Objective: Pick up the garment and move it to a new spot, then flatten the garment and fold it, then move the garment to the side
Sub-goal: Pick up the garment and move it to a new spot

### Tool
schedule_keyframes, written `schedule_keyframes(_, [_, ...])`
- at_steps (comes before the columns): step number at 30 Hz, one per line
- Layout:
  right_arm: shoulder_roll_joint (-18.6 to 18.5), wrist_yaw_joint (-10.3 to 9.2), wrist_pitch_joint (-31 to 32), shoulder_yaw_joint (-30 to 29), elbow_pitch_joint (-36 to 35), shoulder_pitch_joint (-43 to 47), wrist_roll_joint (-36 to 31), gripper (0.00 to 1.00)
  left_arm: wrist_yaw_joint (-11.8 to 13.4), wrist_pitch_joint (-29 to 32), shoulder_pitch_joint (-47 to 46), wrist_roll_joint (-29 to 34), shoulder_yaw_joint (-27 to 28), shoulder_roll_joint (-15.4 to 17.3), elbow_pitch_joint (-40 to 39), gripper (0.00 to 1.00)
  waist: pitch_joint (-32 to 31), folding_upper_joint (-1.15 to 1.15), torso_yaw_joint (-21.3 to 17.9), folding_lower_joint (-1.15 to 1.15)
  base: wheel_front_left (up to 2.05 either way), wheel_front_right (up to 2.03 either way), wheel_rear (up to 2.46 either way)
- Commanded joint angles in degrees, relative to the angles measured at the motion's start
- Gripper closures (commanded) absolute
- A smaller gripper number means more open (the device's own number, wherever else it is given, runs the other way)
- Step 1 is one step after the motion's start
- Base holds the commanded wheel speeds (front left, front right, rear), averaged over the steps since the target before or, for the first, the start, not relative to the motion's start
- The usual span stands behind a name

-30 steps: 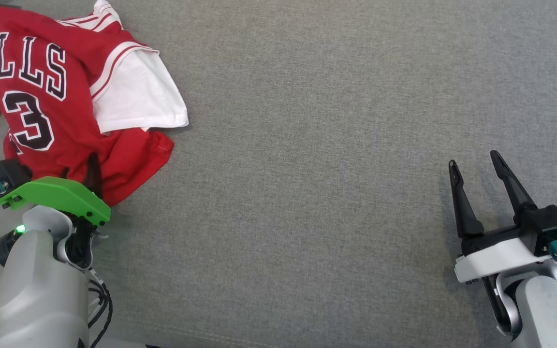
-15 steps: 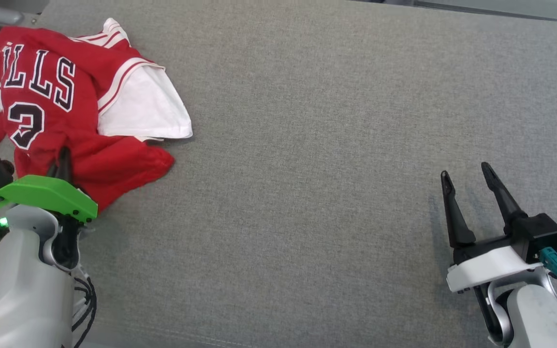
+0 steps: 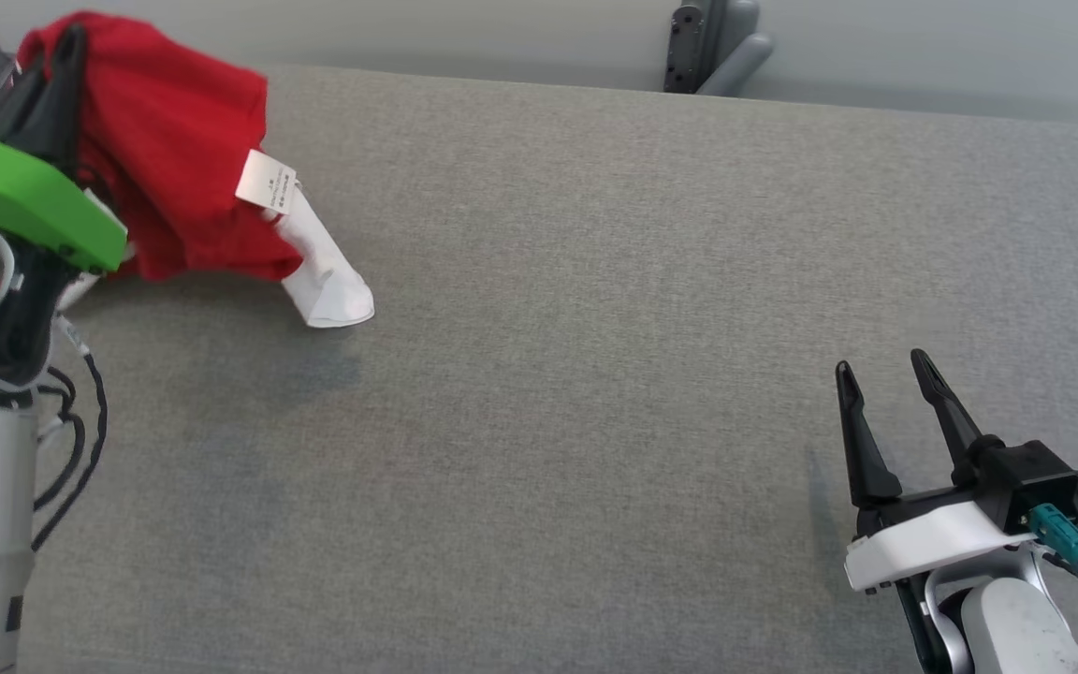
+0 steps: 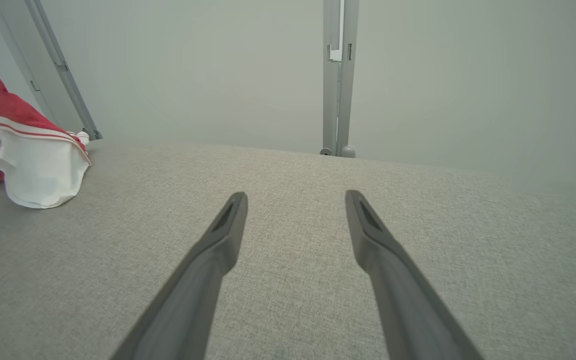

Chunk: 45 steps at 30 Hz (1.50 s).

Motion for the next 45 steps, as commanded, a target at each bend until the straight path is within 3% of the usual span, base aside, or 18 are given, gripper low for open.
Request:
schedule_keyframes(1, [0.1, -0.02, -0.2, -0.2, -0.3, -0.5, 0.5, 0.00, 0.4, 3.3, -2.2, -0.3, -0.7, 0.8, -4.0, 1.00, -0.8, 0.00, -3.4, 0.00, 0.00, 0.00, 0.00])
schedule_keyframes(6, [1.0, -0.02, -0.2, -0.9, -0.6, -1.9, 1.0, 0.00, 1.2, 12.5, -6.0, -3.1, -2.1, 1.5, -14.9, 1.00, 0.5, 0.00, -8.1, 0.00, 0.00, 0.00, 0.00])
schedule_keyframes(10, [1.3, -0.02, -0.2, -1.7, -1.1, -3.4, 1.5, 0.00, 2.0, 17.5, -8.3, -5.6, -4.1, -0.4, -21.8, 1.00, 1.8, 0.00, -12.2, 0.00, 0.00, 0.00, 0.00])
schedule_keyframes(17, [1.6, -0.02, -0.2, -2.3, -1.1, -4.5, 3.7, 0.00, 3.6, 23.3, -6.7, -13.2, -8.7, -7.2, -30.4, 1.00, 3.7, 0.00, -19.5, 0.00, 0.00, 0.00, 0.00])
schedule_keyframes(23, [1.6, -0.02, -0.2, -3.0, -1.1, -4.1, 5.5, 0.00, 4.5, 24.1, -5.0, -14.9, -12.8, -11.3, -32.3, 1.00, 4.7, 0.00, -23.0, 0.00, 0.00, 0.00, 0.00])
schedule_keyframes(29, [1.6, -0.02, -0.2, -2.8, -1.3, -4.4, 7.2, 0.00, 5.1, 22.8, 0.0, -16.1, -14.8, -13.5, -28.7, 1.00, 6.1, 0.00, -25.6, 0.00, 0.00, 0.00, 0.00])
schedule_keyframes(33, [1.6, -0.02, -0.2, -3.0, -1.2, -3.9, 7.9, 0.00, 5.3, 20.0, 5.0, -17.5, -13.9, -14.4, -22.2, 1.00, 6.9, 0.00, -26.0, 0.00, 0.00, 0.00, 0.00])
schedule_keyframes(45, [1.6, -0.02, -0.2, -1.4, -1.0, -4.8, 7.3, 0.00, -0.1, 2.7, 9.5, -7.4, -20.3, -14.0, 5.6, 1.00, 8.3, 0.00, -25.2, 0.00, 0.00, 0.00, 0.00])
